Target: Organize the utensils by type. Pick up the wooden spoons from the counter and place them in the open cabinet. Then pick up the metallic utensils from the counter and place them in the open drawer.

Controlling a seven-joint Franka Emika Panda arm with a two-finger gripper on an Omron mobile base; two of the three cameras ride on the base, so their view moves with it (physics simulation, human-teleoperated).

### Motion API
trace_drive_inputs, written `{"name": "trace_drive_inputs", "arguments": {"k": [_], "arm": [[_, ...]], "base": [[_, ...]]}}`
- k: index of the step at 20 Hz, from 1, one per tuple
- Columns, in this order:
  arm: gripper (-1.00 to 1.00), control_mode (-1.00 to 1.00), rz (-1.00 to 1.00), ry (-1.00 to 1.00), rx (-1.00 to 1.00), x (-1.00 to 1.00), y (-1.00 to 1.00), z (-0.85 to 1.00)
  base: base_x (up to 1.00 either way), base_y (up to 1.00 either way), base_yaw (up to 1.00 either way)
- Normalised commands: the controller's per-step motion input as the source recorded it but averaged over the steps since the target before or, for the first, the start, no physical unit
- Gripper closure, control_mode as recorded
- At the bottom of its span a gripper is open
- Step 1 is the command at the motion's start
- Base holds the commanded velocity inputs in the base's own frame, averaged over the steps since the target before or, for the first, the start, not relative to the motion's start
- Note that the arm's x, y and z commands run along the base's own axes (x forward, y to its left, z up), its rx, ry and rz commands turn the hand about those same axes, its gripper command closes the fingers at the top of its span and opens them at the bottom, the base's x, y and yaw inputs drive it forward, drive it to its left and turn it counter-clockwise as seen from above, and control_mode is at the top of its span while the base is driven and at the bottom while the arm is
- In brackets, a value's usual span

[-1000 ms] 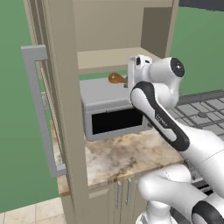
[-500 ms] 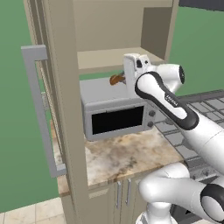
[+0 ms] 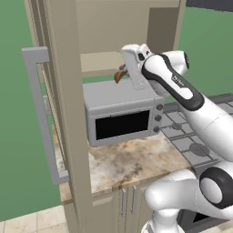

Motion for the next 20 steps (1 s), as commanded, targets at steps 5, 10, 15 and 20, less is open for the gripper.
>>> {"name": "trace_drive_inputs", "arguments": {"k": [5,10,15,20], "arm": [[1.0,-1.0,0.0,-0.05,-0.15,0.31,0.15,0.34],[1.0,-1.0,-0.02,-0.02,-0.06,0.39,0.23,0.15],[1.0,-1.0,-0.01,-0.01,0.0,0.47,0.24,0.0],[1.0,-1.0,0.0,-0.06,0.0,0.49,0.19,0.0]], "base": [[0.0,0.0,0.0],[0.0,0.0,0.0],[0.0,0.0,0.0],[0.0,0.0,0.0]]}}
